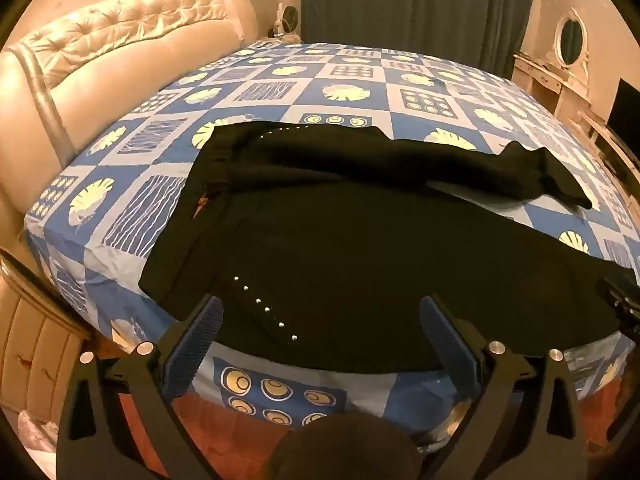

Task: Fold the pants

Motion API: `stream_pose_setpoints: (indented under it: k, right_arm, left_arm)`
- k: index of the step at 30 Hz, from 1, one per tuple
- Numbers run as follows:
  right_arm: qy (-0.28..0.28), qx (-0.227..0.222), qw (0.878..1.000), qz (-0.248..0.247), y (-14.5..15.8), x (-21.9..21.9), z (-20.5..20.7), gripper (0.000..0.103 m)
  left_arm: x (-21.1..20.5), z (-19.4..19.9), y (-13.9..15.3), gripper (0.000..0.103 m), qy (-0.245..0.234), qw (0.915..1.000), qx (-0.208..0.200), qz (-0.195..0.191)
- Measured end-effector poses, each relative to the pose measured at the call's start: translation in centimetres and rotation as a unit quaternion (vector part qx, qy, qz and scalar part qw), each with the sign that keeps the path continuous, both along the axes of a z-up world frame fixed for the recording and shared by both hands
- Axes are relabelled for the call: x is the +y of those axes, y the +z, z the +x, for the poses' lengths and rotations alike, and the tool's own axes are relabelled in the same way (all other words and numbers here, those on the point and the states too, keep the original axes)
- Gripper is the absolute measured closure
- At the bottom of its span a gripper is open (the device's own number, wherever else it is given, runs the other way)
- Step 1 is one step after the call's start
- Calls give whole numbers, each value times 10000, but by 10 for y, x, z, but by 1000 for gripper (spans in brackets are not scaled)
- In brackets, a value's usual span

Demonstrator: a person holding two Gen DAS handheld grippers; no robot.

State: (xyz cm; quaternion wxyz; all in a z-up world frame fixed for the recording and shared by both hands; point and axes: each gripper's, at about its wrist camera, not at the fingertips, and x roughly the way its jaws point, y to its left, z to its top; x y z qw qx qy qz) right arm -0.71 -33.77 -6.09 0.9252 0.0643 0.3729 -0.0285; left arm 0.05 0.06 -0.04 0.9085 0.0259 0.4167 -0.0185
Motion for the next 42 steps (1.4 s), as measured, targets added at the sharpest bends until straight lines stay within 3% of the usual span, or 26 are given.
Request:
stream_pose_setpoints:
  k: [5, 6, 8, 42]
  right_arm:
    - [-8, 94, 9999, 114, -3, 1, 4, 2]
    - [-40, 62, 9995, 318, -5, -10, 5, 2]
    - [-56, 23, 9995, 316, -8, -11, 3, 2]
    - [51, 265, 9987, 424, -19, -2, 8, 2]
  left_arm:
    - [-2, 1, -4, 5, 49, 9999, 80, -36]
    - [-4, 0, -4, 5, 30, 10000, 75, -36]
    - [4, 3, -9, 5, 55, 9997, 159, -201]
    - [1, 7, -12, 5, -44, 9996, 264, -128]
